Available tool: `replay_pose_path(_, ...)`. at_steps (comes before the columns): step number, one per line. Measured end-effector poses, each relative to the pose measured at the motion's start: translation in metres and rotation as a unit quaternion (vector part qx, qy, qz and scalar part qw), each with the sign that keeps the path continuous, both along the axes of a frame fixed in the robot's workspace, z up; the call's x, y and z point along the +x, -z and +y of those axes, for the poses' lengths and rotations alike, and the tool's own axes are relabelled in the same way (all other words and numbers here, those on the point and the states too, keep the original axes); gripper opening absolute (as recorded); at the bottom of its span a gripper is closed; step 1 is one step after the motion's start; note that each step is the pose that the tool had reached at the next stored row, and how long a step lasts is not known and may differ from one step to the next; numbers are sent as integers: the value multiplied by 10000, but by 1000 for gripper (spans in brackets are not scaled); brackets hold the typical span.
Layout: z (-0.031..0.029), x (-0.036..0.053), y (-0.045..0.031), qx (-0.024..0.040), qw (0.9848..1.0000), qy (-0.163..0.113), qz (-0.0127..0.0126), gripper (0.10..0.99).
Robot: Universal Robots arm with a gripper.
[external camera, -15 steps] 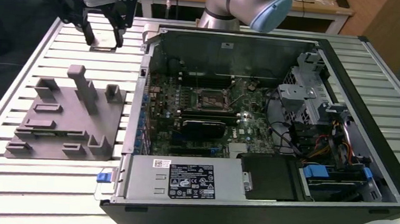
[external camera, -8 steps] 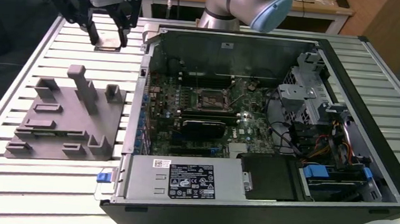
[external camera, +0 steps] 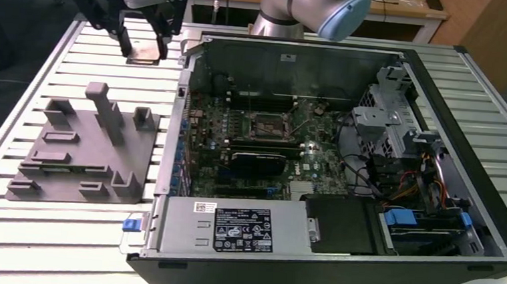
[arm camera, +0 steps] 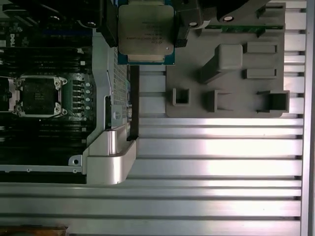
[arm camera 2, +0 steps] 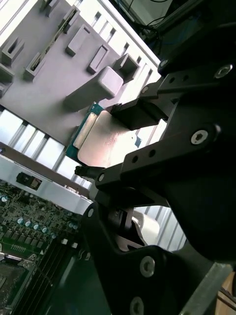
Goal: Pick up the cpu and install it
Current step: 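Pick up the cpu and move it towards the insertion slot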
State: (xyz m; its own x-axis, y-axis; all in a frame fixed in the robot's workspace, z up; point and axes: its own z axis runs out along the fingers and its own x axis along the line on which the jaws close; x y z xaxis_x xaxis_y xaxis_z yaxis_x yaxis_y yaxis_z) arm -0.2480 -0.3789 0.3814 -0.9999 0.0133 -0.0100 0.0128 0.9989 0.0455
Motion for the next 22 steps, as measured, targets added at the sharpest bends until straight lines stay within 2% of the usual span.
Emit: replay_pose_path(22,68,350,0,0,10000,0,0,541)
